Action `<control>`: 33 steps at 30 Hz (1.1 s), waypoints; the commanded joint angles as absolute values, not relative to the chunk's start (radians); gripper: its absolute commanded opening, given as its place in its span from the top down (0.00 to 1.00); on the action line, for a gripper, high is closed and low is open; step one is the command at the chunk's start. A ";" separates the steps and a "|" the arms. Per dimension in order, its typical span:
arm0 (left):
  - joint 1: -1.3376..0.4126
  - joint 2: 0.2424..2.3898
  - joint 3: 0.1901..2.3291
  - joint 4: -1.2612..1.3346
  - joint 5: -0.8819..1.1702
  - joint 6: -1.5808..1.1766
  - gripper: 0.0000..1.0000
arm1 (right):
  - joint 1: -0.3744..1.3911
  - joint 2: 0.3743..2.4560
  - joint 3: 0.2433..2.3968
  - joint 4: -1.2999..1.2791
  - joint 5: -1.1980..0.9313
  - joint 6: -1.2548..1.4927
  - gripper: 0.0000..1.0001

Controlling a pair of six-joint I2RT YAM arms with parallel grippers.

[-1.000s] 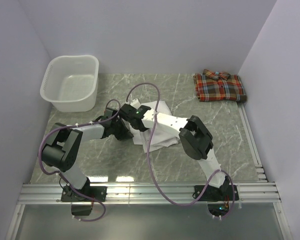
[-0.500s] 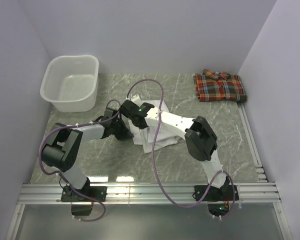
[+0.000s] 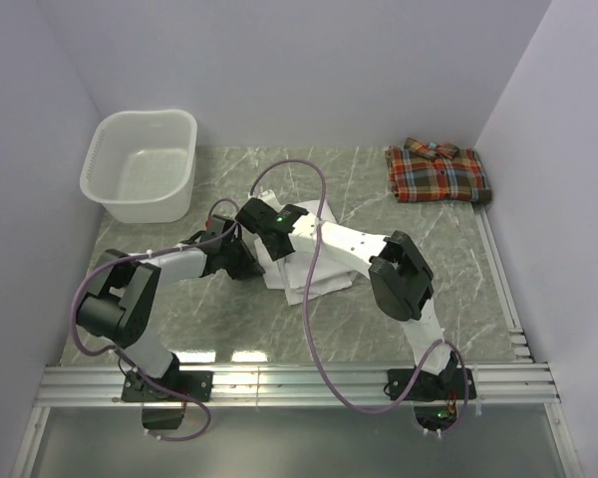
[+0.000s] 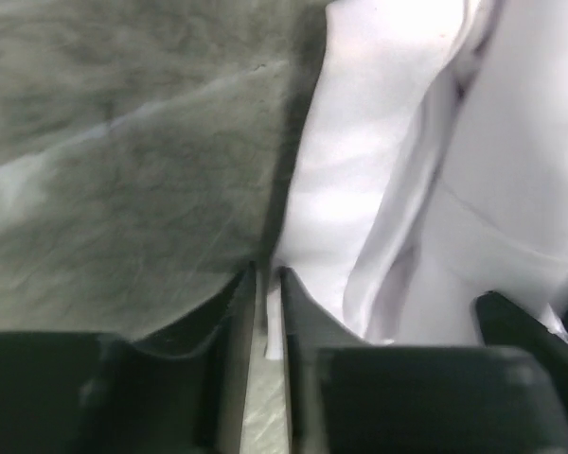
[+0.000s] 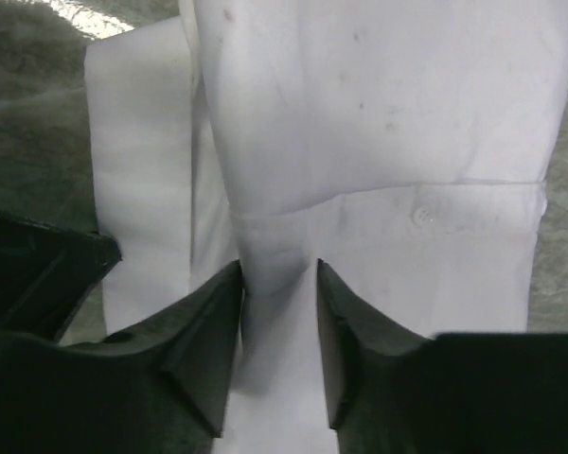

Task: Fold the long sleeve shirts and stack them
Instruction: Fold the shirt

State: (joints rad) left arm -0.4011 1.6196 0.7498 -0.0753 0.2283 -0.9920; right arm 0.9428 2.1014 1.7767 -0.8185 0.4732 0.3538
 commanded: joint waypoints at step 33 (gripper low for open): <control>-0.410 1.889 1.249 -0.137 0.218 -0.896 0.67 | 0.681 1.684 0.859 0.132 -0.594 0.729 0.61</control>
State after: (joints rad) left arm -0.4046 1.8412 1.2125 -0.1719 0.2134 -0.9245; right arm 0.6827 1.6272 0.8883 0.0681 -0.4934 0.7136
